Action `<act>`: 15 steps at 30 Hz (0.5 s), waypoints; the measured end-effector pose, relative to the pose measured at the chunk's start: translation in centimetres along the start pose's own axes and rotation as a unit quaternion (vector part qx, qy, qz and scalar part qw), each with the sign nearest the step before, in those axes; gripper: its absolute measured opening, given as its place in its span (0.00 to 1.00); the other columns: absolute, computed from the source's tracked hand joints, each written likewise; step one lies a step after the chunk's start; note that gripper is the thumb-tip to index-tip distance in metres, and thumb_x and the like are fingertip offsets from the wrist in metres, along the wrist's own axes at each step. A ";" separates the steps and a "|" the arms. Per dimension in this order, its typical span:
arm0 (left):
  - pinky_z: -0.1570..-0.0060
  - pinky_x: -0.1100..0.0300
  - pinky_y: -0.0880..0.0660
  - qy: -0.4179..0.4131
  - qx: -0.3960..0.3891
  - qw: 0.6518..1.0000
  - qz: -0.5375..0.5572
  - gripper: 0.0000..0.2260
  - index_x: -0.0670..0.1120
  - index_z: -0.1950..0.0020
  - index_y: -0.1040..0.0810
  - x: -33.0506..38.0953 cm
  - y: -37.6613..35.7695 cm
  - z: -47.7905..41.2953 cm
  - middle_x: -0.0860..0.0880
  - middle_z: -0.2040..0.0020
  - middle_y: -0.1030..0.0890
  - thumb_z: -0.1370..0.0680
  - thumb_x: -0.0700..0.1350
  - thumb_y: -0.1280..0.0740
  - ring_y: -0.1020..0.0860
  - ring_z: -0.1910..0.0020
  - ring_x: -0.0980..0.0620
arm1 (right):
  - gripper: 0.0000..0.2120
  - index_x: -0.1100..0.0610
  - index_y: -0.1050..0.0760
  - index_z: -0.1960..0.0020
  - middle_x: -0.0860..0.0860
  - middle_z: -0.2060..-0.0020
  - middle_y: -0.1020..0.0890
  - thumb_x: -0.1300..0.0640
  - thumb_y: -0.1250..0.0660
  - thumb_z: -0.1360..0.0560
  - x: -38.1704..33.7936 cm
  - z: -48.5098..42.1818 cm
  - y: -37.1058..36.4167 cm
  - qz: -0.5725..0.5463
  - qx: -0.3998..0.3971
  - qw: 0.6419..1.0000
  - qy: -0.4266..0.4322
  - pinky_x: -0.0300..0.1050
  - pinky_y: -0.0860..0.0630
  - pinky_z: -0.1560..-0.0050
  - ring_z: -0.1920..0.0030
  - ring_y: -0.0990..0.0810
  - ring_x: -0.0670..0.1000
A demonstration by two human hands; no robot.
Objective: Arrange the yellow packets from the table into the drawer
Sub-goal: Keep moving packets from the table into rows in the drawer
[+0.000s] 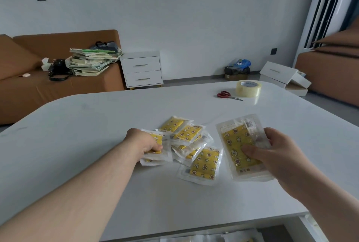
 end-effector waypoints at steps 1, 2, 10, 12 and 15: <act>0.51 0.55 0.26 0.003 0.001 1.000 0.018 0.31 0.37 0.42 0.26 -0.1 -0.1 0.0 0.41 0.46 0.20 0.40 0.39 0.18 0.22 0.47 0.42 | 0.09 0.58 0.21 0.54 0.56 0.61 0.14 0.67 0.26 0.30 0.0 0.0 0.0 -0.001 -0.001 1.000 0.000 0.60 0.18 0.53 0.60 0.15 0.59; 0.50 0.54 0.26 0.002 0.004 0.999 0.035 0.29 0.36 0.41 0.28 -0.2 -0.2 -0.1 0.41 0.45 0.21 0.38 0.38 0.19 0.23 0.46 0.42 | 0.09 0.58 0.21 0.54 0.56 0.61 0.14 0.67 0.26 0.30 0.1 0.0 0.0 -0.002 -0.002 1.000 0.000 0.60 0.18 0.53 0.60 0.15 0.59; 0.59 0.52 0.22 -0.047 -0.010 0.979 0.197 0.24 0.43 0.42 0.32 -0.5 1.6 1.2 0.45 0.47 0.21 0.33 0.34 0.25 0.20 0.51 0.44 | 0.10 0.57 0.22 0.53 0.57 0.58 0.14 0.67 0.26 0.30 -0.5 0.3 -0.4 -0.050 -0.007 0.999 -0.008 0.62 0.19 0.50 0.58 0.15 0.60; 0.57 0.47 0.21 -0.019 -0.043 0.964 0.261 0.27 0.42 0.41 0.27 -0.9 2.2 2.3 0.45 0.47 0.19 0.37 0.36 0.23 0.20 0.50 0.43 | 0.11 0.57 0.23 0.51 0.57 0.57 0.15 0.67 0.26 0.30 -1.0 0.7 -0.7 -0.071 -0.007 0.997 -0.006 0.62 0.19 0.50 0.57 0.15 0.60; 0.67 0.48 0.20 0.020 -0.122 0.933 0.338 0.14 0.40 0.44 0.21 -1.4 3.1 5.0 0.42 0.50 0.17 0.29 0.32 0.29 0.18 0.57 0.43 | 0.18 0.59 0.26 0.44 0.59 0.54 0.16 0.69 0.27 0.30 -1.4 1.7 -1.2 -0.130 -0.007 0.991 -0.030 0.62 0.19 0.51 0.56 0.15 0.61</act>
Point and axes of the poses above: each hand's wrist, its own z-axis away from the middle knuckle, its own y-axis out of the back of the hand, x = y × z, the point moved 6 cm from there along -z, towards the middle knuckle
